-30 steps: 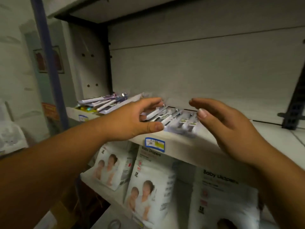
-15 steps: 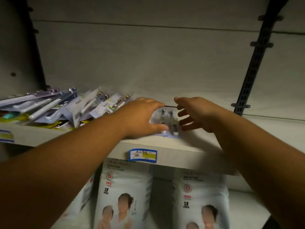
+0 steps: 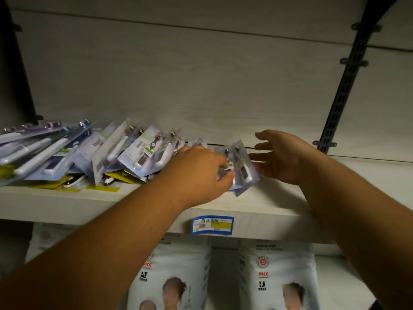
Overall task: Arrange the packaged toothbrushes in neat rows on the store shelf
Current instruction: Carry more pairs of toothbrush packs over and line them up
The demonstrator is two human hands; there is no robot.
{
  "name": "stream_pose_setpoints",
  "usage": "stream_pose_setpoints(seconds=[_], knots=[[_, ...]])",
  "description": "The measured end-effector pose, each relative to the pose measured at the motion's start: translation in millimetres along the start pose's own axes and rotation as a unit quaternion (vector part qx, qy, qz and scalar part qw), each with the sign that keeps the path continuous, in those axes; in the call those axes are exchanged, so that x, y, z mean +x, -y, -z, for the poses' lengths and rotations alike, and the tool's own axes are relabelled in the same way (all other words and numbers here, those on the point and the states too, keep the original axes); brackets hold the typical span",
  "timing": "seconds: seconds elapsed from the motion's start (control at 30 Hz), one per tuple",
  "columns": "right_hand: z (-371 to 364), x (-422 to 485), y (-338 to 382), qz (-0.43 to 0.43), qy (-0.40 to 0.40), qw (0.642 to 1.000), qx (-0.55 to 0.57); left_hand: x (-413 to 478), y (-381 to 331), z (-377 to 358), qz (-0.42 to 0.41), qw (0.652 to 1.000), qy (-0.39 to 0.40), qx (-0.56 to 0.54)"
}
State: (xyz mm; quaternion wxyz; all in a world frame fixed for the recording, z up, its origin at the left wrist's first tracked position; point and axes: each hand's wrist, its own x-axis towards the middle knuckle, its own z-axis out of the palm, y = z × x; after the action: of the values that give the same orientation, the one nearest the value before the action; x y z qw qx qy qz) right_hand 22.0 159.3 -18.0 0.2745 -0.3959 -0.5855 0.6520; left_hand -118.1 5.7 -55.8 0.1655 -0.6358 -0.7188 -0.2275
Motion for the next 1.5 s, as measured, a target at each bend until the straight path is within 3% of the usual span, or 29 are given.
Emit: stream_pose_setpoints(seconds=[0.2, 0.57, 0.7, 0.97, 1.13, 1.27, 1.4, 1.5], knots=[[-7.6, -9.1, -6.2, -0.011, 0.034, 0.989, -0.144, -1.1, 0.1, 0.7, -0.010, 0.999, 0.023, -0.027], [3.3, -8.3, -2.5, 0.007, 0.051, 0.972, -0.230, -2.8, -5.6, 9.0, -0.021, 0.995, 0.079, -0.052], [8.7, -7.7, -3.9, 0.010, 0.093, 0.978, -0.189, -2.8, -6.5, 9.0, -0.024, 0.995, 0.080, -0.047], [14.4, -5.3, -5.0, 0.047, 0.101, 0.982, -0.153, -4.5, -10.8, 12.2, -0.037, 0.996, 0.056, -0.052], [16.4, -0.8, -5.4, 0.070, 0.075, 0.992, -0.075, -1.5, -7.4, 5.8, -0.035, 0.997, -0.071, -0.018], [17.4, -5.2, -5.2, 0.116, 0.039, 0.992, -0.017, 1.8, -4.2, 9.4, 0.014, 0.964, -0.238, -0.120], [10.6, -20.6, -4.2, 0.178, 0.041, 0.982, 0.037, 15.2, -11.5, 14.9, 0.157, 0.917, -0.146, -0.338], [4.2, -35.1, -4.2, 0.211, 0.043, 0.975, 0.047, 27.3, -20.7, 13.7, 0.225, 0.830, -0.071, -0.505]])
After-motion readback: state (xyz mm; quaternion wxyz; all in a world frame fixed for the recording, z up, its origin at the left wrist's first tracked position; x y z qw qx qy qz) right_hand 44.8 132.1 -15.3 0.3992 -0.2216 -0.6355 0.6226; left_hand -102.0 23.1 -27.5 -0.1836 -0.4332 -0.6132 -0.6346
